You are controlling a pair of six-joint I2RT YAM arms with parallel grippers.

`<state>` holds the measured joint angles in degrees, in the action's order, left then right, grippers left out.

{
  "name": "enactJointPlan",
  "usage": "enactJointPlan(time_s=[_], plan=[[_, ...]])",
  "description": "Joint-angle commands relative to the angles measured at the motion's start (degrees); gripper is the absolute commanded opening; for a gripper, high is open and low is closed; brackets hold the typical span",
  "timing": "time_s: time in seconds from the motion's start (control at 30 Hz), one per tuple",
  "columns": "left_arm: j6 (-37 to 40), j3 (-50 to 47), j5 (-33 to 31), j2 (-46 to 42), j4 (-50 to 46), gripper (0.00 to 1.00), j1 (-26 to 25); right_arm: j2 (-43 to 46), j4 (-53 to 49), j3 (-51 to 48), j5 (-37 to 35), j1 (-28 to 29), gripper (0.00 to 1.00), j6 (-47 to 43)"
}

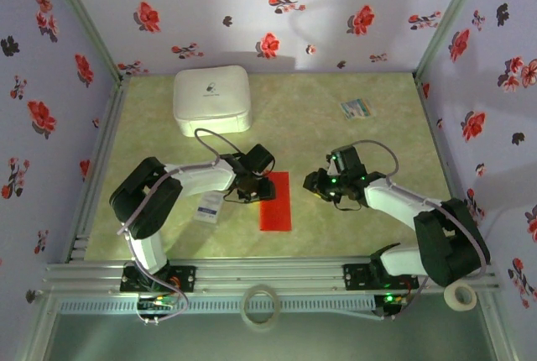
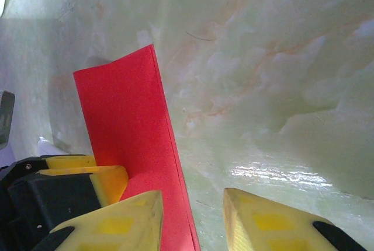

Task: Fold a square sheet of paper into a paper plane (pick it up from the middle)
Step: Hold the square sheet of paper at the center of the table.

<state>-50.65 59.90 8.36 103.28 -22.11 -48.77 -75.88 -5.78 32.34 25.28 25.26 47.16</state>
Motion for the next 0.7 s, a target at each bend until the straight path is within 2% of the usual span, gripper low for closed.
enactJointPlan(time_s=[0.0,0.67], plan=[[1.31,-2.95,-7.05,6.02,-1.93,0.43,0.7,-0.33,0.37,1.41,0.07,0.53,0.33,0.57],[0.25,-2.76,-7.12,6.57,-1.8,0.47,0.61,-0.77,0.81,1.74,0.69,1.0,0.34,0.57]])
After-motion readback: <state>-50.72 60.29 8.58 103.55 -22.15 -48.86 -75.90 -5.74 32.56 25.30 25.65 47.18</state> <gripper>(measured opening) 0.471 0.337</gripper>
